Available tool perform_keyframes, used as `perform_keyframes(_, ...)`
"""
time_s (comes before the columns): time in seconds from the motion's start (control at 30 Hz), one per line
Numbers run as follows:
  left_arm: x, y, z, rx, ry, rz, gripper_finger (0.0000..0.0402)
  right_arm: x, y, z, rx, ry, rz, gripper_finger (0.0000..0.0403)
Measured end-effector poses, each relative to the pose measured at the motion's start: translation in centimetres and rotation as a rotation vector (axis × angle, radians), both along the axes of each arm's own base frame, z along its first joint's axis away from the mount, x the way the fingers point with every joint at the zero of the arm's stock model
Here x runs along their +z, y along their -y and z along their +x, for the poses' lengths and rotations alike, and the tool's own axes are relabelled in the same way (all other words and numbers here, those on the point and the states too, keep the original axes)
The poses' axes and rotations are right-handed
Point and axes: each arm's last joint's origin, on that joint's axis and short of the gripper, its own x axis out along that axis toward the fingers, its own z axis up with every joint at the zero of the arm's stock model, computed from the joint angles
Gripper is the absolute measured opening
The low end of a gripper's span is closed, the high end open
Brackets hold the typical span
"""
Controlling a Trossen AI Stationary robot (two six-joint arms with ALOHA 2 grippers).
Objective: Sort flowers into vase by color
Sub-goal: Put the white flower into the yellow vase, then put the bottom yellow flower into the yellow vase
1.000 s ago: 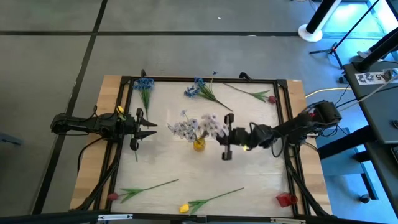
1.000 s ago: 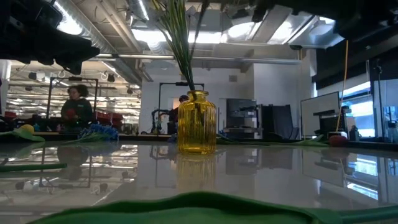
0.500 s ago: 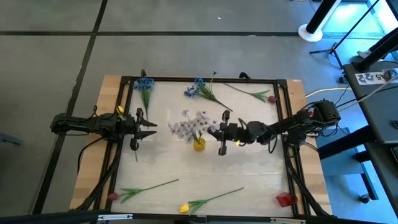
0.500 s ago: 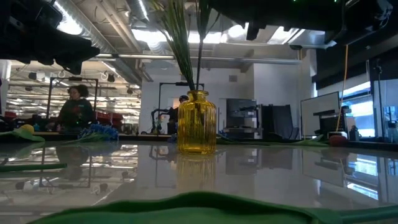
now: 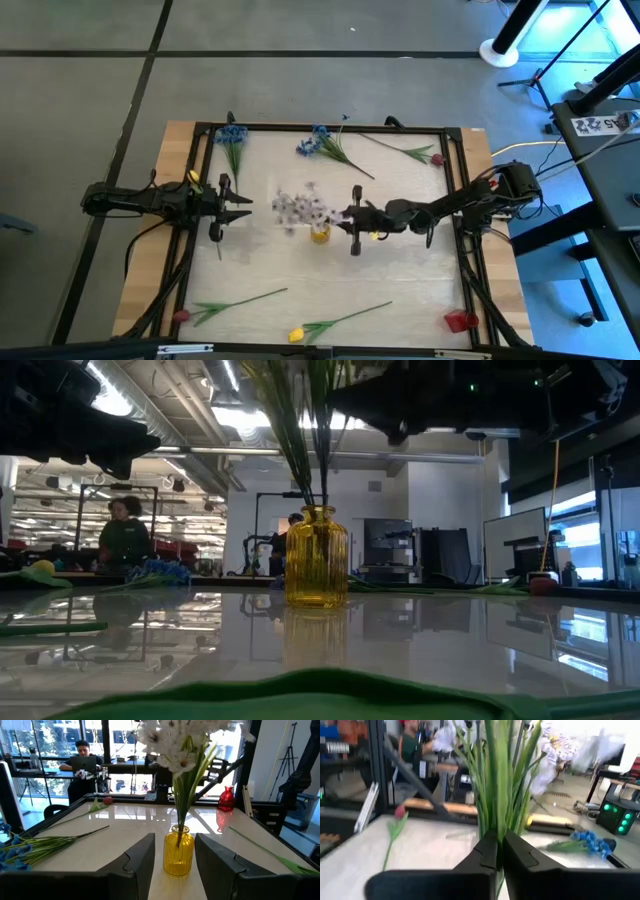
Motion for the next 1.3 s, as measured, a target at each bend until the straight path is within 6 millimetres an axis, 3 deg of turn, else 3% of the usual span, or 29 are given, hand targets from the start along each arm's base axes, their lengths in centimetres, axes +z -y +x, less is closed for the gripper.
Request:
perform_keyframes(0.23, 0.0, 0.0, 0.0, 0.0, 0.0, 0.0, 0.0135, -0.6, 0.1, -0.1, -0.038, -0.081, -0.028, 0.0078)
perform_keyframes(0.43, 0.0, 0.0, 0.0, 0.0, 0.0, 0.0, 0.0135, 0.5, 0.1, -0.2, -0.038, -0.228, -0.054, 0.015)
perform_keyframes(0.8, 0.0, 0.0, 0.0, 0.0, 0.0, 0.0, 0.0135, 4.3, 0.5, -1.6, -0.099, -0.639, 0.019, 0.0263)
perform_keyframes(0.93, 0.0, 0.0, 0.0, 0.0, 0.0, 0.0, 0.0135, 6.6, 1.0, -3.6, -0.185, -0.764, -0.016, 0.0281)
perform_keyframes(1.13, 0.0, 0.0, 0.0, 0.0, 0.0, 0.0, 0.0135, 10.3, 4.7, -7.9, -0.521, -0.734, -0.029, 0.0275)
perform_keyframes(1.3, 0.0, 0.0, 0.0, 0.0, 0.0, 0.0, 0.0135, 10.8, 11.9, -9.0, -0.749, -0.694, 0.124, 0.0257)
